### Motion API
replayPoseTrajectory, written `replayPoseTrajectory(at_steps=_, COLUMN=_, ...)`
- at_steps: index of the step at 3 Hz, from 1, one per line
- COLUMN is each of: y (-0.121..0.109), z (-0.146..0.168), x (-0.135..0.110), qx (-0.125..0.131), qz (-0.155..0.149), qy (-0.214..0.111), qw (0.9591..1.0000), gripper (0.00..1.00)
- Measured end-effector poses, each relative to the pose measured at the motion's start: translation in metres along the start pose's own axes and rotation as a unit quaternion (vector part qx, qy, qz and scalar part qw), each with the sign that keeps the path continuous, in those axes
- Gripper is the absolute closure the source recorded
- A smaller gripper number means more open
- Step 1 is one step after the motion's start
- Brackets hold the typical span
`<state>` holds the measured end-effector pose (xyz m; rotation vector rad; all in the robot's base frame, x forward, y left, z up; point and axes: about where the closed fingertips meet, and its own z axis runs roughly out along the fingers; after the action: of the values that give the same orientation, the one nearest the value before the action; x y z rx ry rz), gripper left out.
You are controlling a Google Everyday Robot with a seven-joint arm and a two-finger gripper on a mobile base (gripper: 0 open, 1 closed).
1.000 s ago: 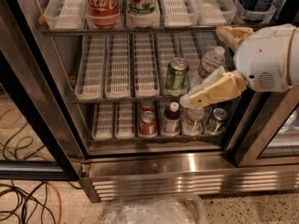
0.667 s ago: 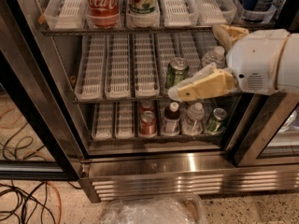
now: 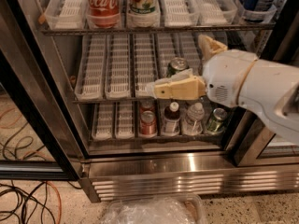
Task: Pick coke can from top shelf of fridge
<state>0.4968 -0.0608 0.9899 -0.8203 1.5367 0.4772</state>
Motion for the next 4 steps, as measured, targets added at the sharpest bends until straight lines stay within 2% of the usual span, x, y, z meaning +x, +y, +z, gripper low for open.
replayPoseTrajectory(at_steps=1, y=0.020, z=0.016, x=-0.025, qx=-0.009, qz=-0.010, qy=-0.032, qw=0.9994, gripper=0.00)
replayPoseTrajectory(at_steps=2, y=0.023, z=0.019, x=-0.028, qx=-0.012, qz=-0.009, qy=-0.037, qw=0.9992, gripper=0.00)
replayPoseTrajectory(at_steps=4, y=0.045, z=0.049, x=-0.038, qx=-0.022, qz=0.014, qy=-0.079, qw=0.9965, gripper=0.00)
